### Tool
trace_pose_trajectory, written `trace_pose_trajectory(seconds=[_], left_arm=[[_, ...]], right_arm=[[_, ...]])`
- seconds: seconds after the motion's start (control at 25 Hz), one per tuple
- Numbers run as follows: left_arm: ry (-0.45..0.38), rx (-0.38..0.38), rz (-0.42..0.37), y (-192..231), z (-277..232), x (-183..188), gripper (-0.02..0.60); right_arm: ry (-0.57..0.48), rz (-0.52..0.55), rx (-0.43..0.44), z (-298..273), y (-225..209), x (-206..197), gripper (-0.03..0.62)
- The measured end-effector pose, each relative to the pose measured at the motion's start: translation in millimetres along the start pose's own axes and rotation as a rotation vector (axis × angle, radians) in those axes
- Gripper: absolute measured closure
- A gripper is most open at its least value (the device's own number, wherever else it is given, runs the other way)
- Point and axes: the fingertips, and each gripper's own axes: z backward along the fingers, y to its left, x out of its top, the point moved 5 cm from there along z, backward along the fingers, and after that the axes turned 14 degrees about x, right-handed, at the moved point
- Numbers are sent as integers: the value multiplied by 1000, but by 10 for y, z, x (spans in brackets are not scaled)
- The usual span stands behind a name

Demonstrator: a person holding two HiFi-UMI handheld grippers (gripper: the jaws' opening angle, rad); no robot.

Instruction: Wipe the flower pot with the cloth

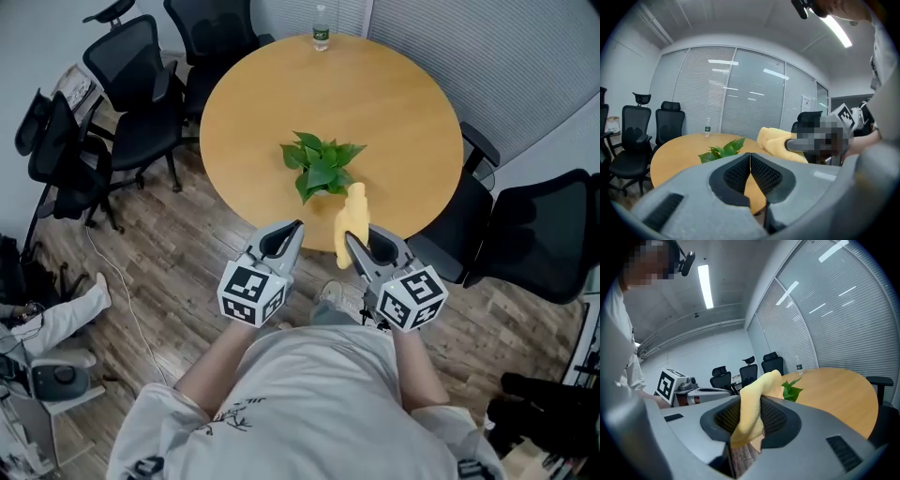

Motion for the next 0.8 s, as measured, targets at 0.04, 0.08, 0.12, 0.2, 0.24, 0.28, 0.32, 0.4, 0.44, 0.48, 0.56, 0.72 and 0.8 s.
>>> trace_pose_trajectory(seconds=[0.04,0.08,0.12,0.2,0.24,0.28,0.32,0.4,0.44,0.48,0.56,0.72,0.8], left_arm=[[1,3,2,-15,-69,20,571],[2,8,5,-29,-133,34,571],[4,13,7,-43,-193,40,571],[11,26,11,-64,-309,33,571],[17,32,12,-72,-364,23,571],[24,38,15,-81,-414,9,571],[31,41,19,-90,-457,-5,571],[41,45,30,-110,-524,-26,571],[45,46,35,-117,-551,-32,571],[48,47,38,-120,-573,-36,571],[55,47,40,-119,-605,-50,571],[65,56,50,-49,-642,-63,571],[62,61,53,8,-637,-64,571]], right_arm=[[7,6,4,3,-69,21,494],[15,11,8,6,-138,36,494],[21,12,12,11,-210,47,494],[26,8,12,24,-371,65,494],[28,3,11,31,-453,72,494],[30,-3,9,39,-529,77,494],[34,-7,10,48,-595,80,494],[43,-12,11,66,-708,86,494],[46,-15,10,72,-762,89,494],[46,-20,8,75,-812,91,494],[42,-30,1,77,-887,90,494],[53,-33,-6,42,-962,92,494],[59,-36,-14,30,-975,89,494]])
